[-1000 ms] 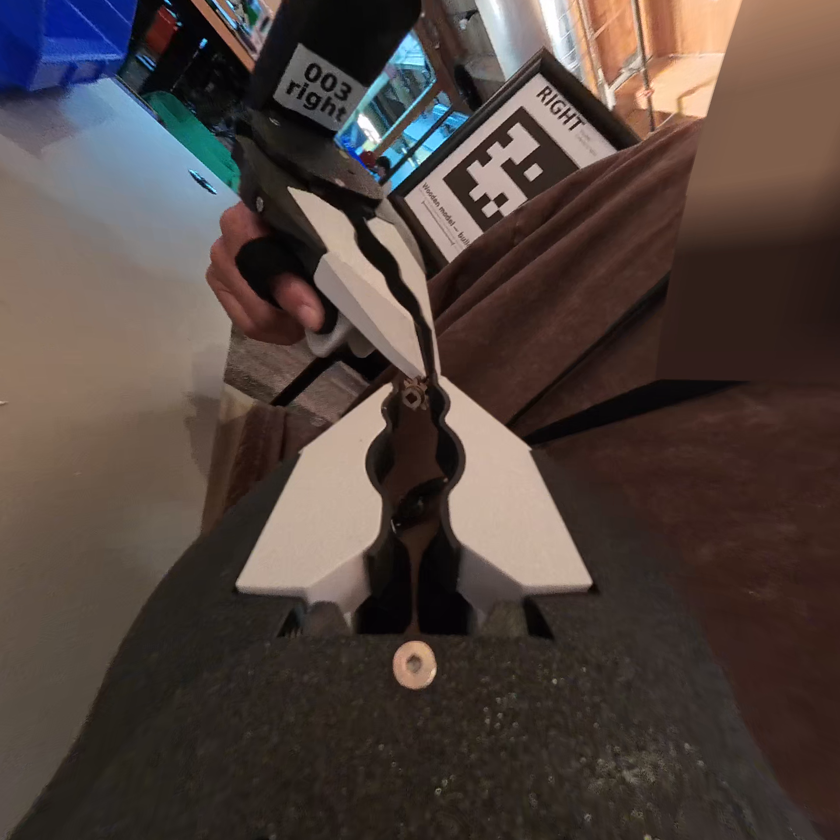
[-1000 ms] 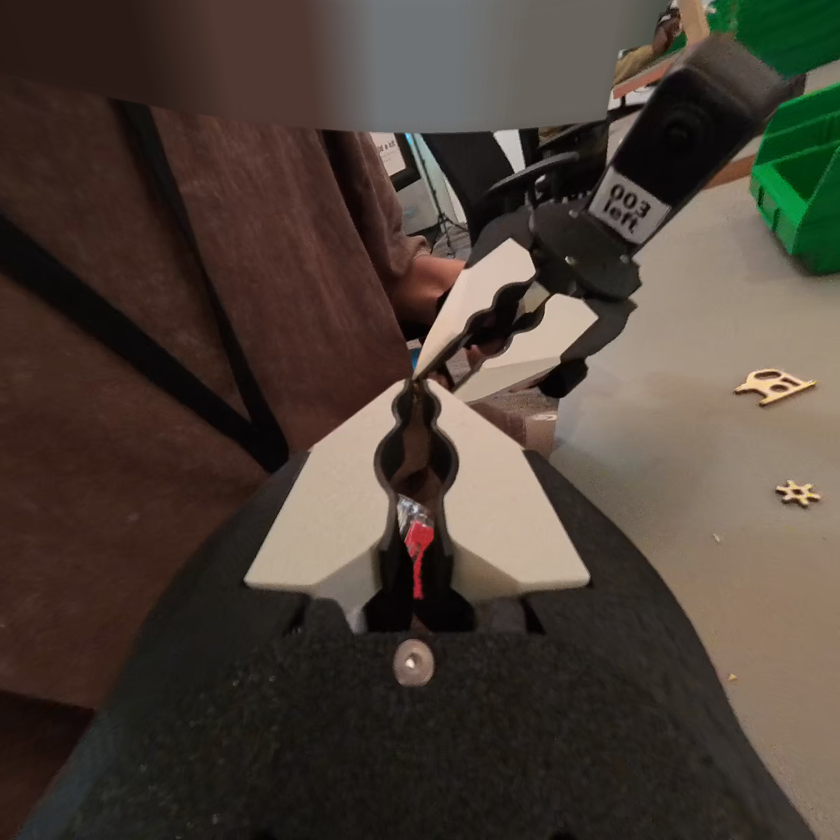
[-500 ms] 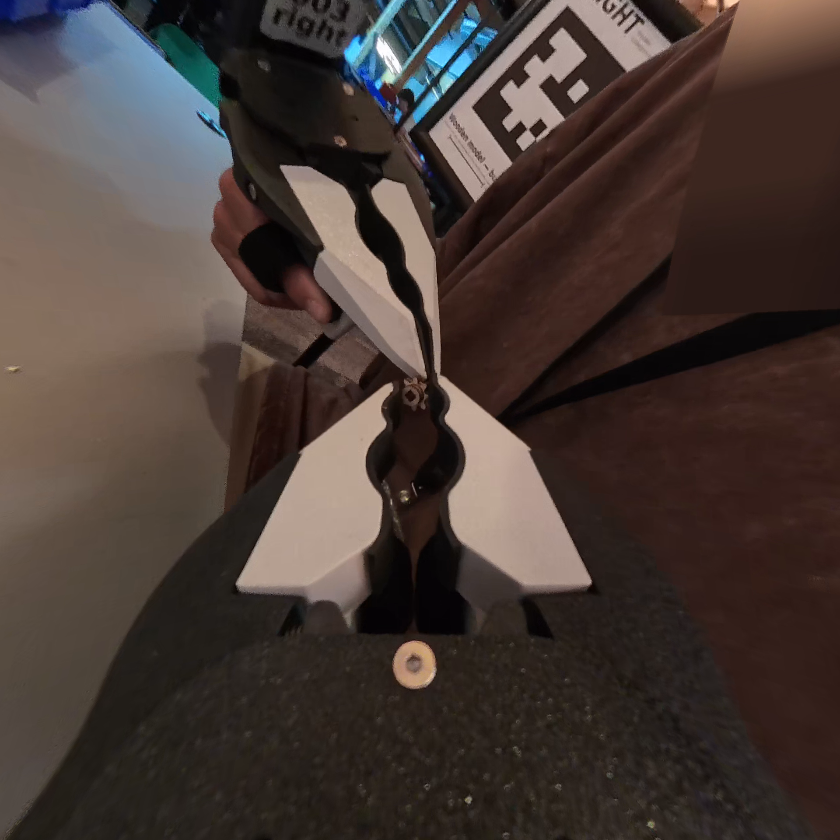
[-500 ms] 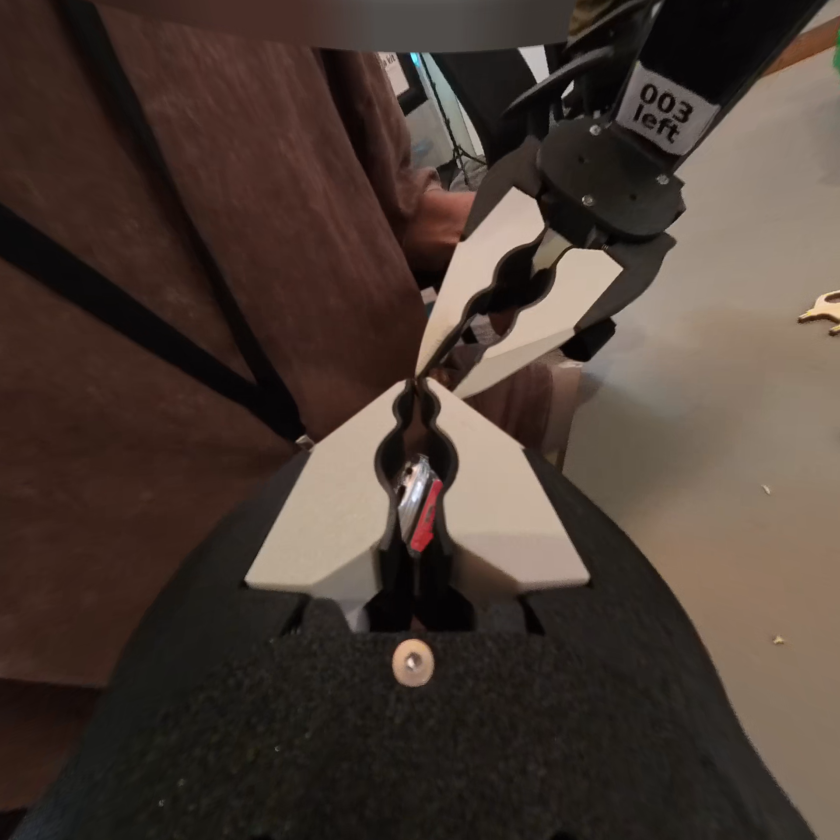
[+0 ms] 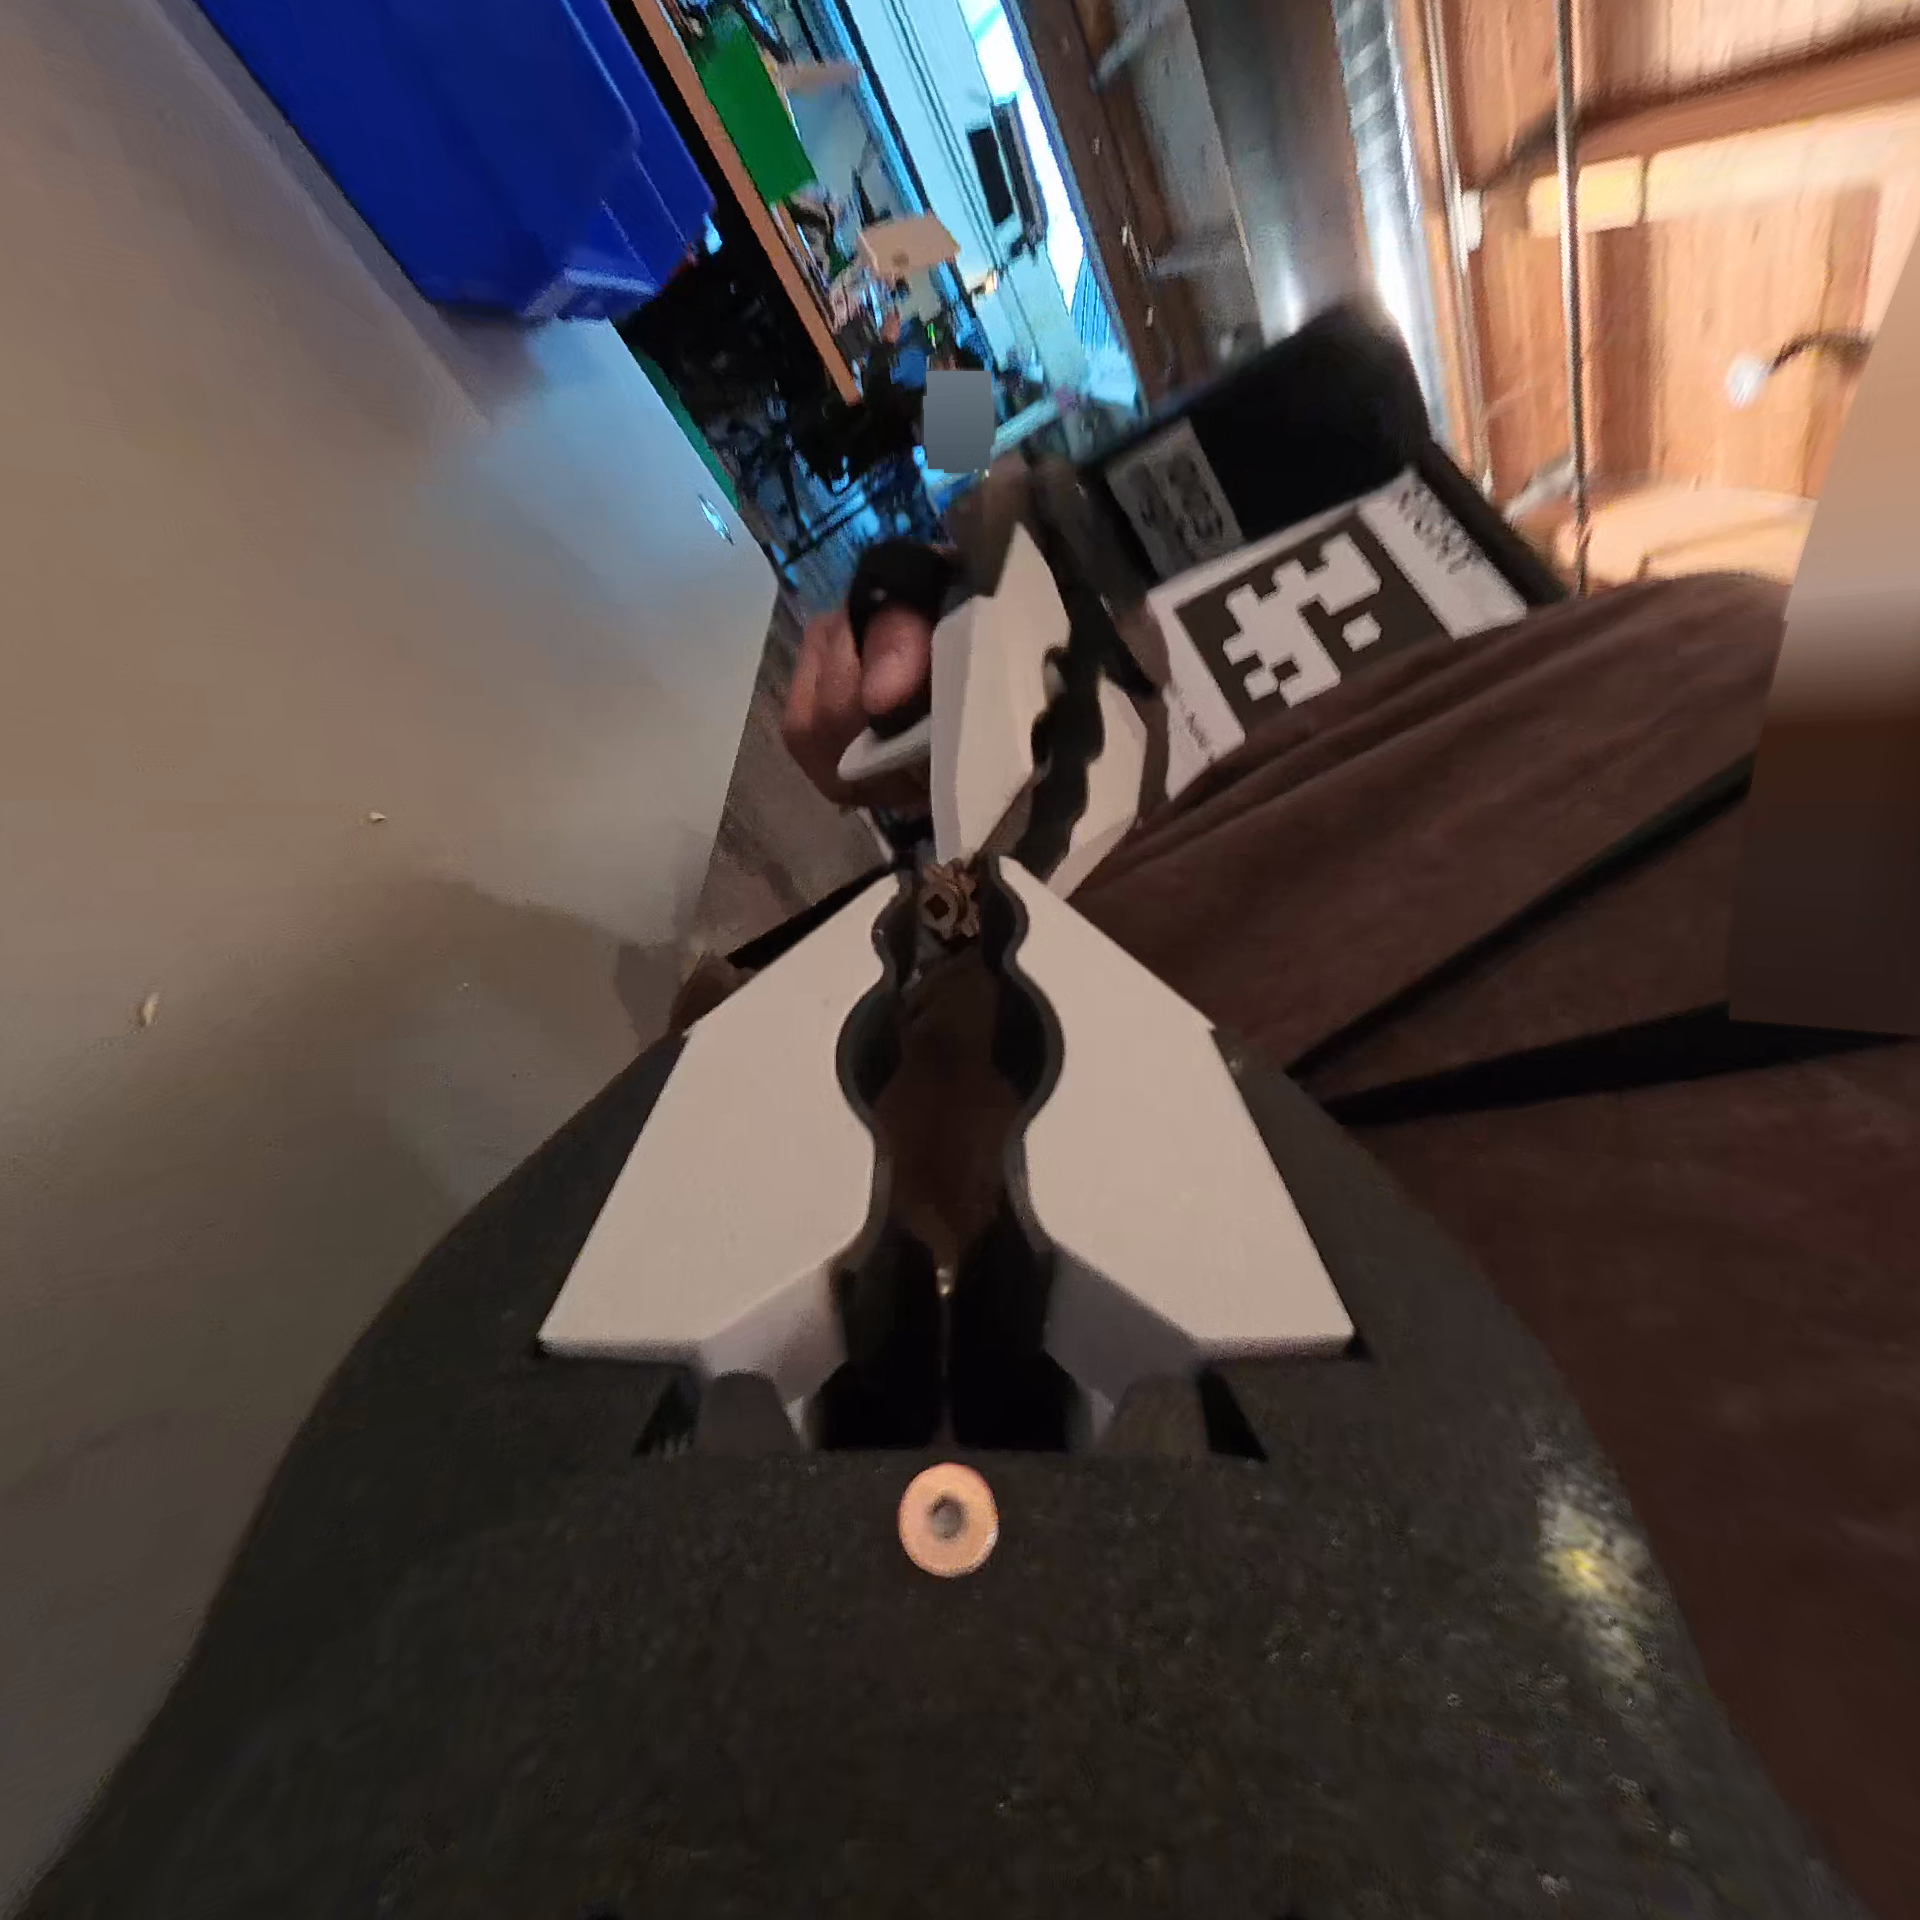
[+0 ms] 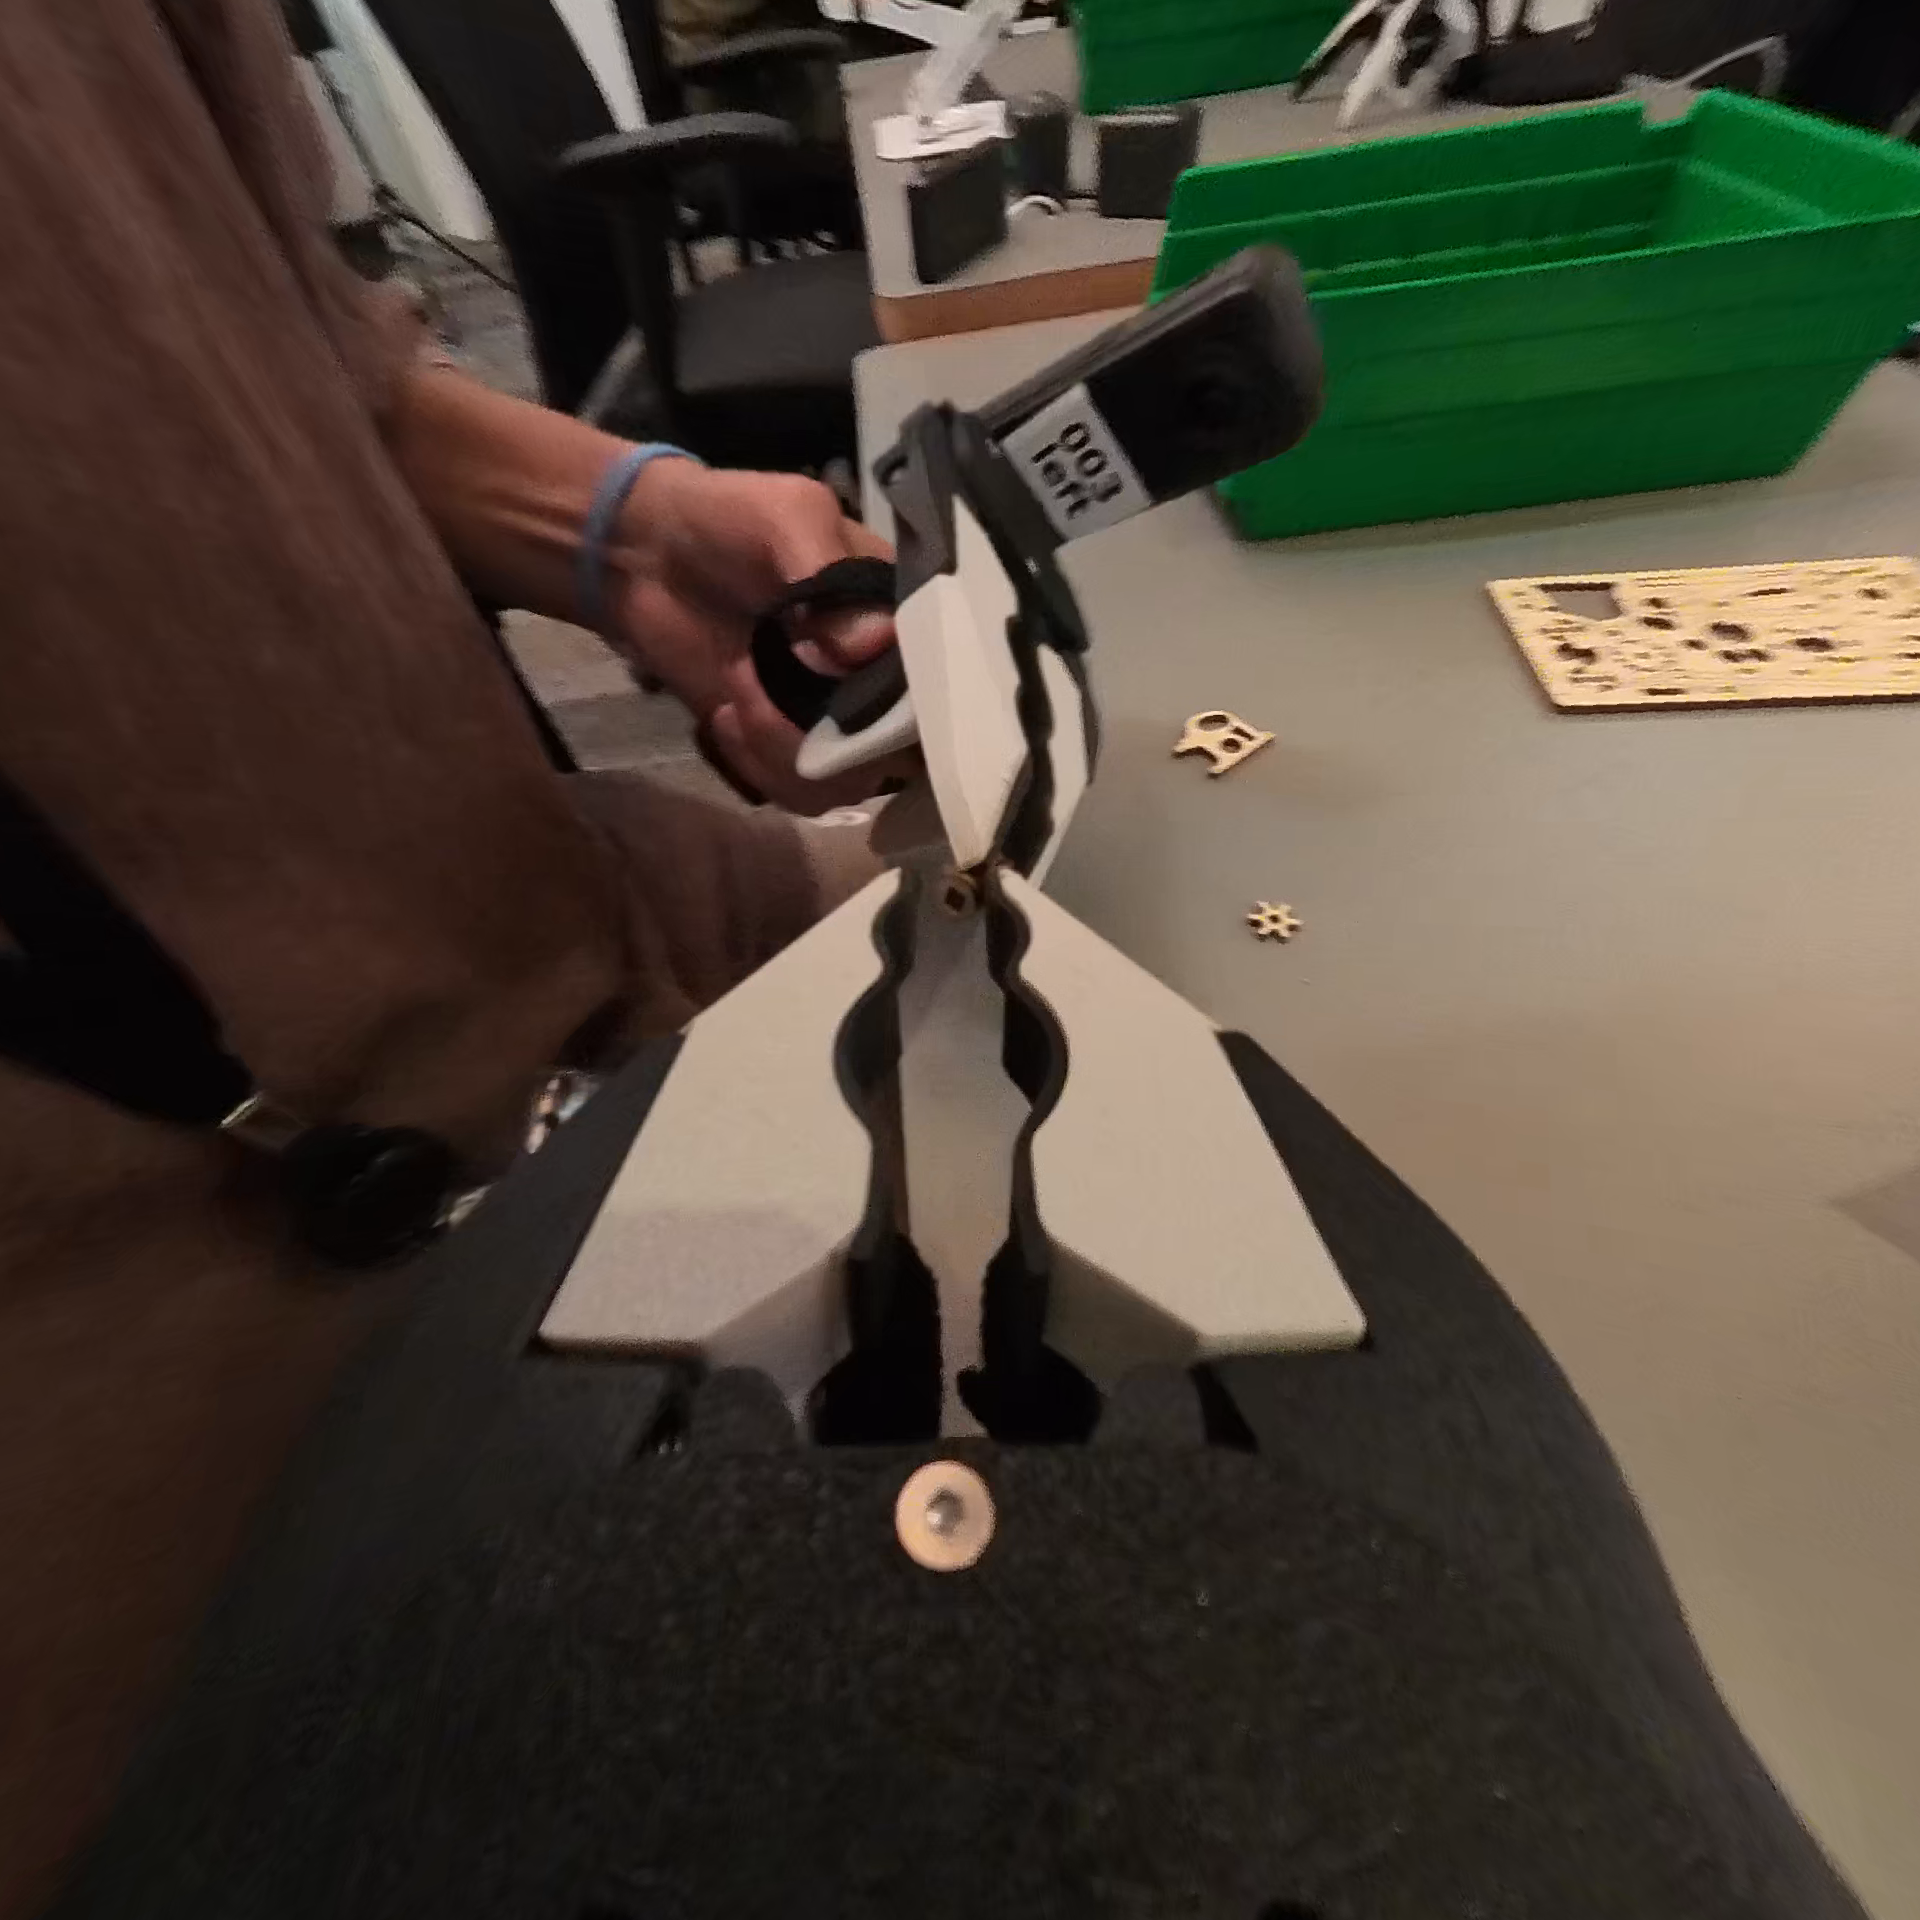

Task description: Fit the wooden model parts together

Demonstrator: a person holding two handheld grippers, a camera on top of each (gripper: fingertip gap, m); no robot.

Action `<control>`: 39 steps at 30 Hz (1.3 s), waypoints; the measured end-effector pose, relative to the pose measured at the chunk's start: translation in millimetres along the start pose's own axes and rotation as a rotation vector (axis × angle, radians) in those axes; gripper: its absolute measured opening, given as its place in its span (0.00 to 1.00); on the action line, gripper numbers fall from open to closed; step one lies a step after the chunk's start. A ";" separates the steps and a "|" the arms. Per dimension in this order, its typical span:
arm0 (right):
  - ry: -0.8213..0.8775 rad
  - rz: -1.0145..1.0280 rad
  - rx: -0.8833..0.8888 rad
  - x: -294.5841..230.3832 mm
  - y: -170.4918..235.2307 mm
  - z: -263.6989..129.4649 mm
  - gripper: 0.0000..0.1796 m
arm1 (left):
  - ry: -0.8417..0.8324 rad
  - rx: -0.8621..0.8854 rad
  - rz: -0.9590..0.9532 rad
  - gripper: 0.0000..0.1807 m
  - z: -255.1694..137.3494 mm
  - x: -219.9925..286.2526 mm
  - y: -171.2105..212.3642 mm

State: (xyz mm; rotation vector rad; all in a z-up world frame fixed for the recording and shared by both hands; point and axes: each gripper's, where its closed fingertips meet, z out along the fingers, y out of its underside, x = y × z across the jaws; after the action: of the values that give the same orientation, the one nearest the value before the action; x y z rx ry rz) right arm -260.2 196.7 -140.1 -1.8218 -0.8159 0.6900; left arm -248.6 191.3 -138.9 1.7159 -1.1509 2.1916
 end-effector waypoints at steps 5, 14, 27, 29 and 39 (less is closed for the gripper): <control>0.205 -0.060 0.011 11.9 -3.0 -0.4 0.05 | 0.036 0.120 -0.116 0.05 -0.5 -1.8 -9.9; 0.132 0.103 0.073 7.1 -5.4 -1.1 0.04 | -0.042 0.012 0.086 0.05 -2.5 2.1 -7.8; 0.078 0.163 0.112 -1.0 -8.0 2.9 0.04 | -0.096 -0.090 0.237 0.04 -6.9 6.4 -1.0; 0.072 0.177 0.115 2.5 -6.1 0.7 0.04 | -0.104 -0.063 0.230 0.04 -5.3 5.8 -2.4; -0.007 0.243 0.132 1.2 -2.3 -3.6 0.04 | -0.112 -0.085 0.247 0.04 -0.7 4.4 0.3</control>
State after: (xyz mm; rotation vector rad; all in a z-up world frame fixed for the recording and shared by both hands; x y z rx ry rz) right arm -257.2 196.4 -136.9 -1.8147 -0.5438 0.8841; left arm -250.8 190.0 -135.3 1.7642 -1.5348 2.1642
